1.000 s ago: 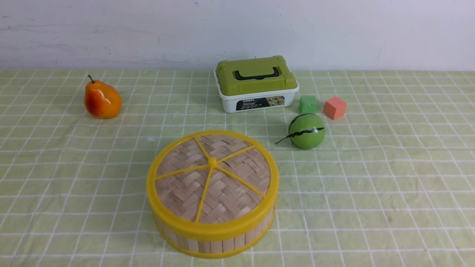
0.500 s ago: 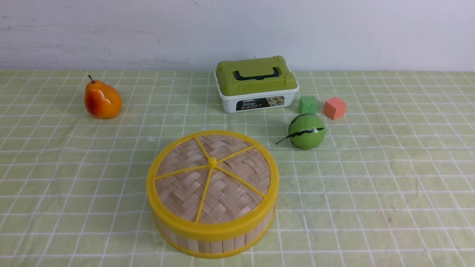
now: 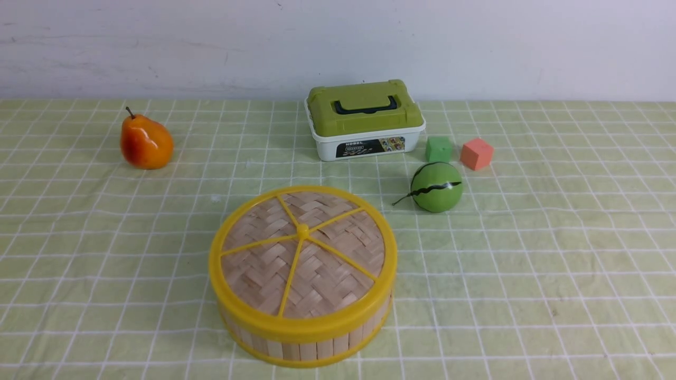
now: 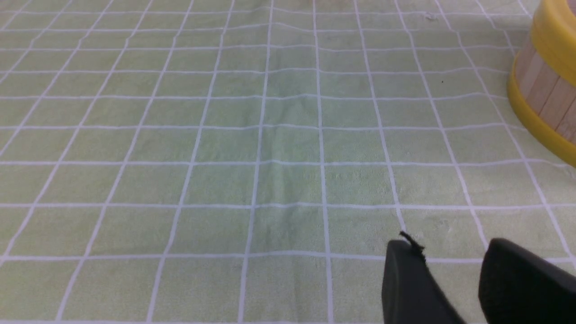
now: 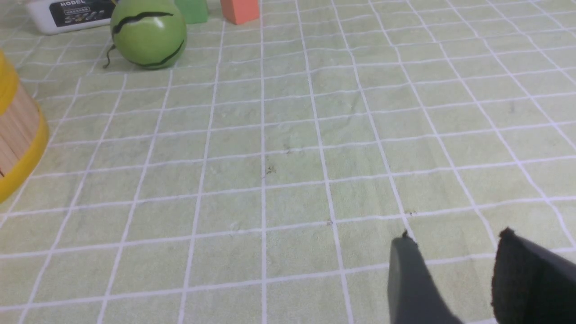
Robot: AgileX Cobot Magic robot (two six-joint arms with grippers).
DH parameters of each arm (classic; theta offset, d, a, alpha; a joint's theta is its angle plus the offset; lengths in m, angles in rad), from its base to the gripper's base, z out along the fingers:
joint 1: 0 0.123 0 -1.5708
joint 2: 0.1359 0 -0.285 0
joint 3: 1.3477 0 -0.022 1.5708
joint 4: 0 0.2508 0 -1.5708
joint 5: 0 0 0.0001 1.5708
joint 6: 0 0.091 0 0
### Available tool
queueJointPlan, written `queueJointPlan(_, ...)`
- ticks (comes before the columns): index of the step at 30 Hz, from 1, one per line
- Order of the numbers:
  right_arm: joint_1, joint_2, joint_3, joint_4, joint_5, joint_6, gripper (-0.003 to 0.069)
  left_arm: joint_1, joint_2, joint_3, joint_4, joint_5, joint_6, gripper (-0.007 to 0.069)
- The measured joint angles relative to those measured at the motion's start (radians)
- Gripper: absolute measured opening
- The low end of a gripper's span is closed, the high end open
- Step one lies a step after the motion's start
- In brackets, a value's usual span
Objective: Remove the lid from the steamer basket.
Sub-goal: Use the right arm to lift the lid of the steamer
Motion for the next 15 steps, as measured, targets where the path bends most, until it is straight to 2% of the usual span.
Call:
queueJointPlan(8, 0.0, 0.0, 0.0, 0.004, 0.0, 0.0, 0.024, 0.0, 0.0, 0.0, 0.0, 0.0, 0.0, 0.0239)
queueJointPlan(10, 0.0, 0.0, 0.0, 0.04, -0.006, 0.011, 0.024, 0.0, 0.0, 0.0, 0.0, 0.0, 0.0, 0.0239)
queueJointPlan(15, 0.0, 0.0, 0.004, 0.342, -0.027, 0.183, 0.024, 0.0, 0.0, 0.0, 0.0, 0.0, 0.0, 0.0239)
